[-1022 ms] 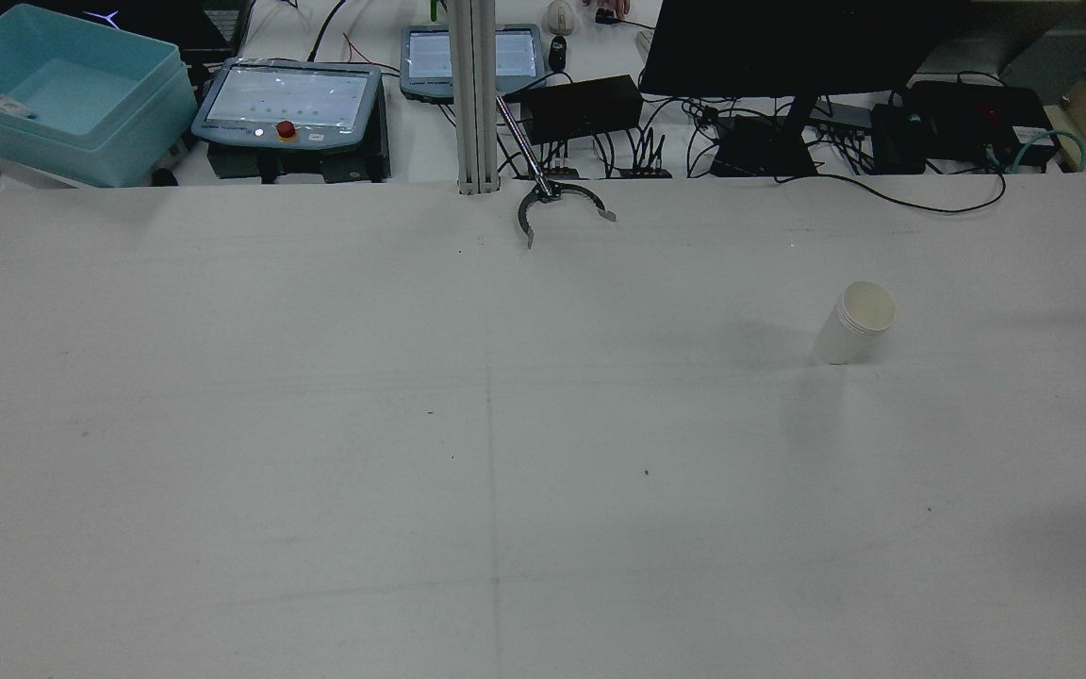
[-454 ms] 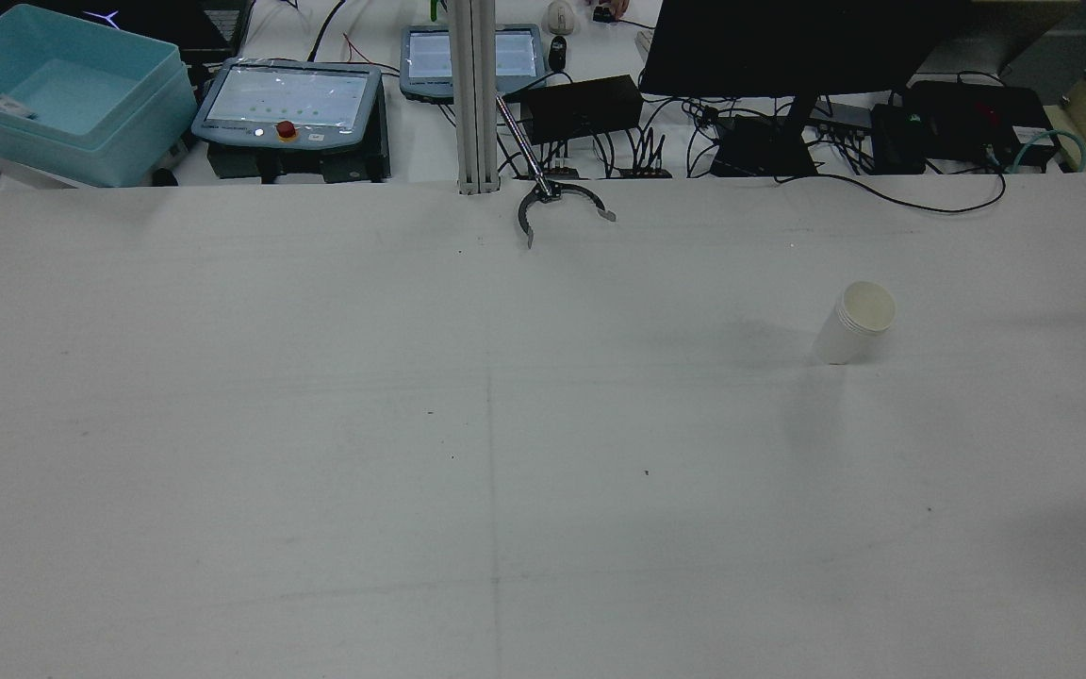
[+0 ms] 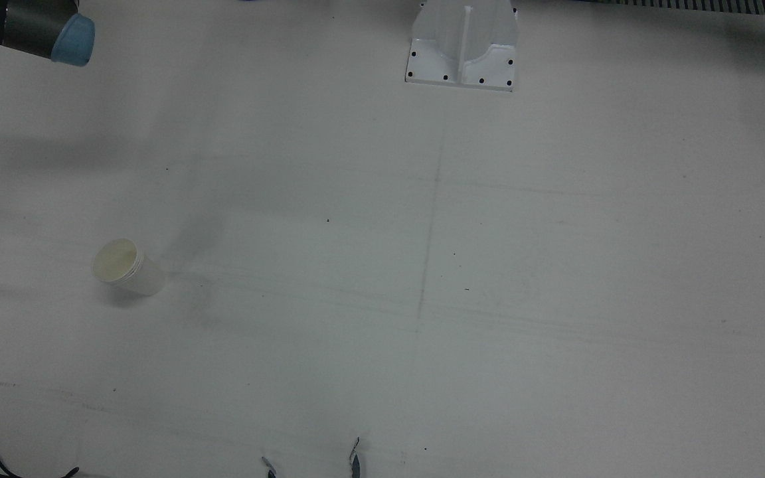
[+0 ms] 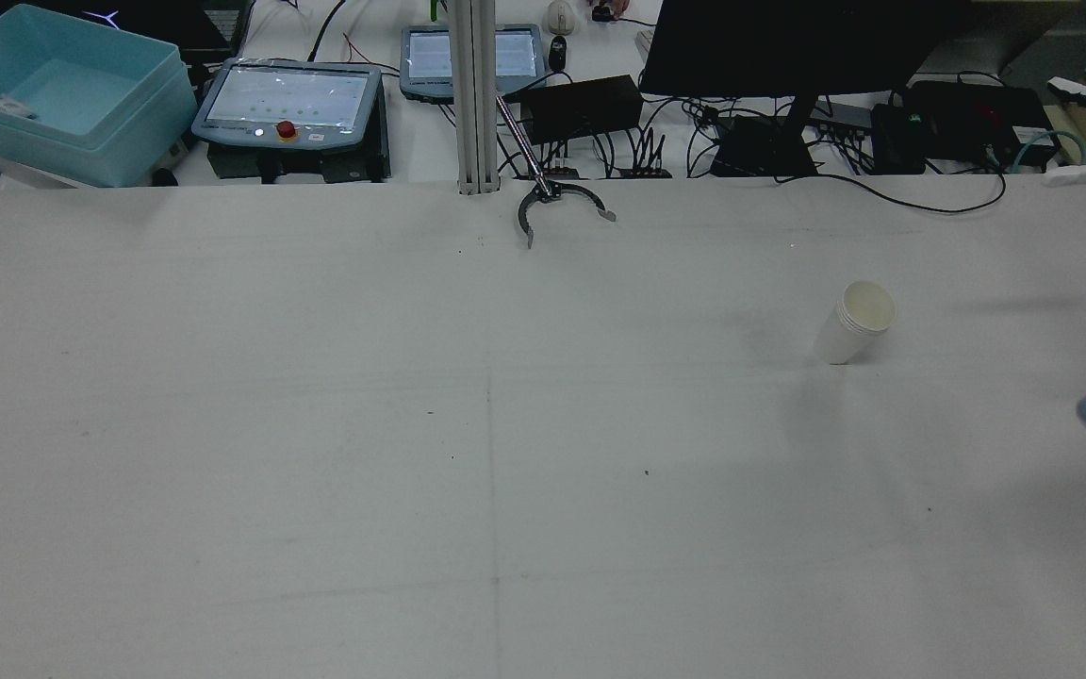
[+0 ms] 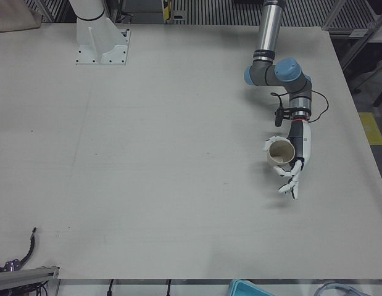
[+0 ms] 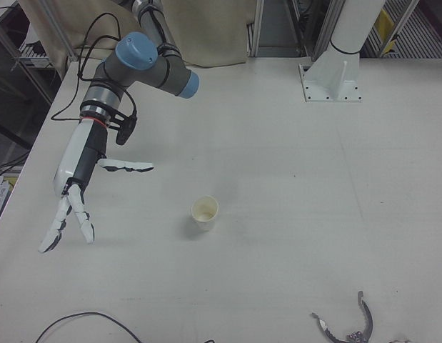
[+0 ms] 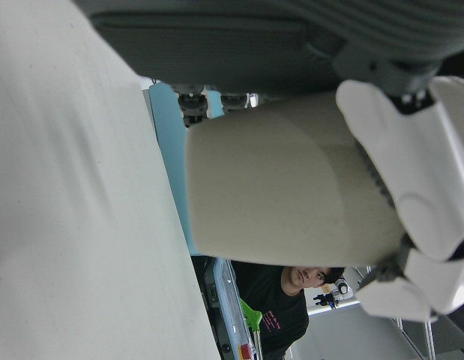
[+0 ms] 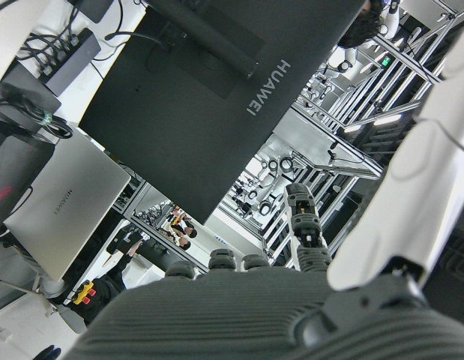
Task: Pour water
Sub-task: 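Reach the right hand toward the white paper cup on the table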
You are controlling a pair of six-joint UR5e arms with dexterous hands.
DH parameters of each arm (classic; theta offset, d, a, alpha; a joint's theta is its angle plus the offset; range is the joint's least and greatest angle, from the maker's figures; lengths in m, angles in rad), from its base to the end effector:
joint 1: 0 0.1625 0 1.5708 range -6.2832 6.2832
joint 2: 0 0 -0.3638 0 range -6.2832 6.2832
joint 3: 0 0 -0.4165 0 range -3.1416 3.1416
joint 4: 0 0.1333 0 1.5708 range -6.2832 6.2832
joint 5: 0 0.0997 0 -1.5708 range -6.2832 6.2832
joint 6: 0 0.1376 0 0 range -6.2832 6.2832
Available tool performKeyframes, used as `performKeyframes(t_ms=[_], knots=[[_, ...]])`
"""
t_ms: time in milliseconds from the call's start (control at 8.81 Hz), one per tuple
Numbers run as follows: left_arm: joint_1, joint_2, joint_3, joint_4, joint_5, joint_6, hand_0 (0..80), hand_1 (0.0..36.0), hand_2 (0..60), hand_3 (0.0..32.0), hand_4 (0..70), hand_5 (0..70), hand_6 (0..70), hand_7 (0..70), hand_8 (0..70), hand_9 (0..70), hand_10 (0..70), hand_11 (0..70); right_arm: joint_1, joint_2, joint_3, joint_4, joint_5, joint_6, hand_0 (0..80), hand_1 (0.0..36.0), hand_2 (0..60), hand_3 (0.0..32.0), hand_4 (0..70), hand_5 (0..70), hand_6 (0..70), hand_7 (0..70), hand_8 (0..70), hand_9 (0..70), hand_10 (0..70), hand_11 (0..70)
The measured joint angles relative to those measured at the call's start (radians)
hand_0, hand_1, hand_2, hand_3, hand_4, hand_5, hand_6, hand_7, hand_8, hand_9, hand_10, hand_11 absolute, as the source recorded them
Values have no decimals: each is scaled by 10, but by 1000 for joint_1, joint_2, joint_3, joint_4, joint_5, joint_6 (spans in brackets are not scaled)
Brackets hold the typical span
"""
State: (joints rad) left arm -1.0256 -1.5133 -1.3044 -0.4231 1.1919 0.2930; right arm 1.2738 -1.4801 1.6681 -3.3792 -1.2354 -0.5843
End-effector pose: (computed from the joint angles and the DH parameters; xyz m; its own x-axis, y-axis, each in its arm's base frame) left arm 0.1075 -0.5325 0.7448 -0.9581 -0.1355 -0.2523 0.2354 0.1293 -0.9633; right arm 0.0049 -0.5944 0.5530 -0.8254 -0.0055 0.5646 -0.5632 -0.0605 -0.8241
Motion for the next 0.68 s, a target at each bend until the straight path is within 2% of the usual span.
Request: performKeyframes(t_ms=[227, 454, 568, 681], knots=[[1, -2, -3, 5, 0, 0, 455, 104, 500, 0, 700, 700, 155, 255, 32, 52, 77, 109, -61, 15, -106, 90, 3, 41, 467, 49, 0, 0, 84, 18, 0, 0, 38, 36, 0, 1], [1, -8, -5, 13, 0, 0, 451, 104, 502, 0, 700, 700, 157, 254, 34, 54, 77, 110, -122, 6, -134, 123, 3, 136, 485, 86, 0, 44, 67, 1, 0, 0, 24, 17, 0, 0], [1, -10, -7, 16, 1, 0, 453, 104, 498, 0, 700, 700, 154, 254, 32, 52, 77, 109, -147, -2, -114, 124, 2, 173, 484, 94, 0, 42, 42, 0, 0, 0, 20, 13, 0, 0], [1, -10, -8, 17, 0, 0, 453, 106, 509, 0, 700, 700, 154, 250, 32, 51, 77, 109, -169, -5, -76, 118, 11, 154, 479, 87, 0, 28, 31, 0, 0, 0, 23, 21, 0, 0]])
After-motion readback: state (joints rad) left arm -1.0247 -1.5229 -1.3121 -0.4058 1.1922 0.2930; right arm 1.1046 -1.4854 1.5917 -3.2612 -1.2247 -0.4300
